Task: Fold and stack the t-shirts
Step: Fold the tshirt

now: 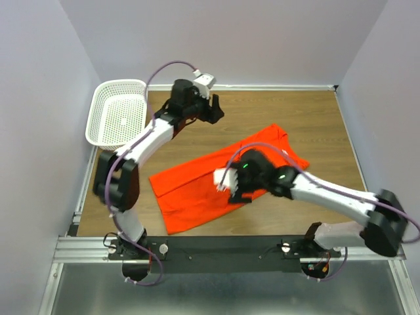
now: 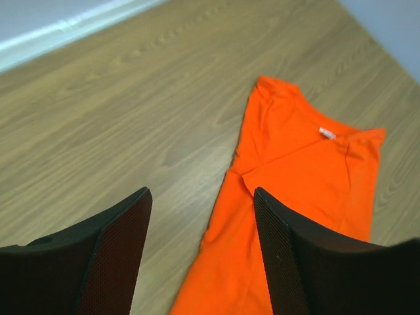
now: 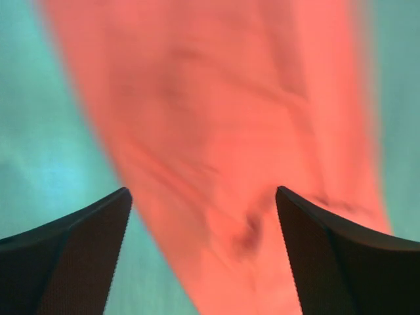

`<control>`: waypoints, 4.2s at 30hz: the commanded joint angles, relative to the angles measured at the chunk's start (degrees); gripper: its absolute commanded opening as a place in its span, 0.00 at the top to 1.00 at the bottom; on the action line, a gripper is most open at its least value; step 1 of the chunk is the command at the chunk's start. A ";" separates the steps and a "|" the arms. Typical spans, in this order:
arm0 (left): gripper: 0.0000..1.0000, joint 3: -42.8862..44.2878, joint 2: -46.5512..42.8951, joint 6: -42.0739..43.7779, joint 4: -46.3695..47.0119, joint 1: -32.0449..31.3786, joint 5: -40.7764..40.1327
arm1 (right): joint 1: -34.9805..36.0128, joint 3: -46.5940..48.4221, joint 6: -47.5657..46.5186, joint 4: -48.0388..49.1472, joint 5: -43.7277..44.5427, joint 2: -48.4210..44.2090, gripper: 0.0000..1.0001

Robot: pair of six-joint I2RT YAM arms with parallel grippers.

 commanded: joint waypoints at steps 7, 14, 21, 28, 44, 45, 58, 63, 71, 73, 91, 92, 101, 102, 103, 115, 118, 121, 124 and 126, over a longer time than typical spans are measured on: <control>0.33 24.84 29.57 8.06 -16.35 -8.17 4.14 | -49.72 -0.84 15.45 -0.14 -12.92 -18.08 0.00; 0.33 38.93 41.44 8.50 -20.84 -10.46 6.61 | -57.58 -0.74 16.87 -2.53 -17.89 -17.72 0.00; 0.36 44.39 47.77 8.33 -22.96 -10.99 4.33 | -57.75 -0.74 17.40 -2.70 -18.77 -18.86 0.00; 0.43 45.89 49.54 9.91 -25.59 -10.99 6.51 | -57.75 -0.83 17.40 -2.88 -18.68 -18.78 0.00; 1.00 52.21 52.08 4.91 -25.69 -9.77 7.14 | -57.93 -0.74 17.31 -2.79 -17.54 -18.42 0.00; 1.00 52.30 52.08 3.68 -24.38 -8.37 6.09 | -57.84 -0.83 17.31 -2.79 -17.53 -18.51 0.00; 1.00 52.21 53.14 -16.19 -21.64 5.78 -4.45 | -57.93 -0.92 17.14 -2.79 -16.83 -18.42 0.00; 0.85 53.88 52.79 -17.51 -22.61 8.52 -8.33 | -57.93 -1.01 16.96 -2.88 -17.18 -17.81 0.00; 0.44 43.72 39.02 -10.93 -21.92 8.52 -10.68 | -54.95 -3.46 -10.52 -16.31 -40.81 -15.09 0.00; 0.41 32.43 27.69 -9.78 -17.11 8.52 -16.03 | -46.62 -3.99 -14.48 -15.11 -38.30 -13.69 0.00; 0.24 -31.63 -50.90 -16.01 -9.77 12.39 -26.17 | 13.79 3.12 -10.11 17.42 2.67 17.94 0.09; 0.24 -33.11 -51.88 -16.28 -10.04 12.48 -25.56 | 13.88 3.91 -9.59 18.03 4.42 18.83 0.10; 0.24 -35.68 -57.25 -17.07 -13.29 12.56 -25.64 | 13.97 3.13 -8.00 20.24 4.72 21.75 0.33; 0.24 -35.59 -57.60 -17.07 -13.55 12.56 -25.73 | 13.97 2.69 -8.00 20.24 4.01 21.57 0.37; 0.24 -35.50 -58.21 -16.99 -13.73 12.56 -25.65 | 14.05 2.42 -8.00 20.06 3.48 21.13 0.46; 0.24 -36.38 -58.83 -17.69 -13.73 12.65 -22.31 | 14.05 -0.39 -11.86 16.99 0.05 21.13 0.99; 0.24 -36.64 -58.57 -17.69 -13.47 12.48 -19.06 | 14.05 -2.31 -14.93 13.66 -1.27 17.71 1.00; 0.24 -37.26 -57.43 -18.39 -13.12 12.56 -15.81 | 13.88 -5.47 -19.24 7.07 -2.15 12.79 0.99; 0.24 -39.36 -55.68 -19.71 -10.58 12.56 -11.25 | 13.88 -8.47 -22.76 0.21 -4.26 6.29 0.99; 0.25 -41.03 -54.36 -21.11 -8.29 12.48 -8.34 | 13.88 -12.16 -23.20 -3.22 -4.53 2.86 0.99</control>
